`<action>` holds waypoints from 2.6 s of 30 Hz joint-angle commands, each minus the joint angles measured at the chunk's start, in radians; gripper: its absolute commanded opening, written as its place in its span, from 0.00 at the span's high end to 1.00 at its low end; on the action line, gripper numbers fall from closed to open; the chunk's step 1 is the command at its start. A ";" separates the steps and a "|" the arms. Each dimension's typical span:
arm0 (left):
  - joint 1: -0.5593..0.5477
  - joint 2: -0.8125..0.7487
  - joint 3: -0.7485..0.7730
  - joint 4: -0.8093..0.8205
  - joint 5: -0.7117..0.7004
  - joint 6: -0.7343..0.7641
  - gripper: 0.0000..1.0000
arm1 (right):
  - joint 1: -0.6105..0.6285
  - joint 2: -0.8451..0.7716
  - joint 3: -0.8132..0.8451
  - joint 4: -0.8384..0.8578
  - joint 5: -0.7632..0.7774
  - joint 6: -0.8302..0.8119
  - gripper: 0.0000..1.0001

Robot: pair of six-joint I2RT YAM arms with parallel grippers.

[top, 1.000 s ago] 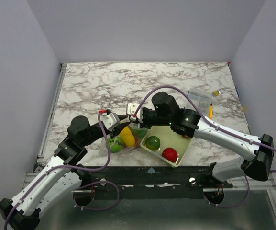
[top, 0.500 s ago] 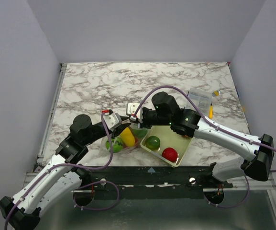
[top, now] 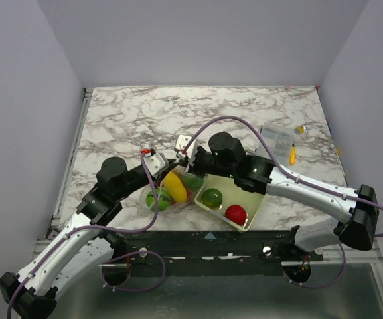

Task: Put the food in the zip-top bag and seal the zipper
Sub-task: Zip the zipper food storage bag at the center of the board, then place the zipper food storage bag at the center of the board.

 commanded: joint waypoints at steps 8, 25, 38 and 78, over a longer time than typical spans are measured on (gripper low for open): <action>-0.010 0.009 0.029 -0.079 -0.020 -0.023 1.00 | 0.014 0.009 -0.099 0.378 0.457 0.154 1.00; -0.011 -0.025 0.080 -0.241 -0.151 -0.060 1.00 | -0.093 -0.025 -0.129 0.429 0.454 0.227 1.00; -0.009 -0.075 0.060 -0.312 -0.198 -0.069 1.00 | -0.254 0.064 -0.125 0.509 0.375 0.291 1.00; -0.008 -0.064 0.025 -0.236 -0.458 -0.097 0.60 | -0.409 0.227 -0.060 0.465 0.222 0.345 1.00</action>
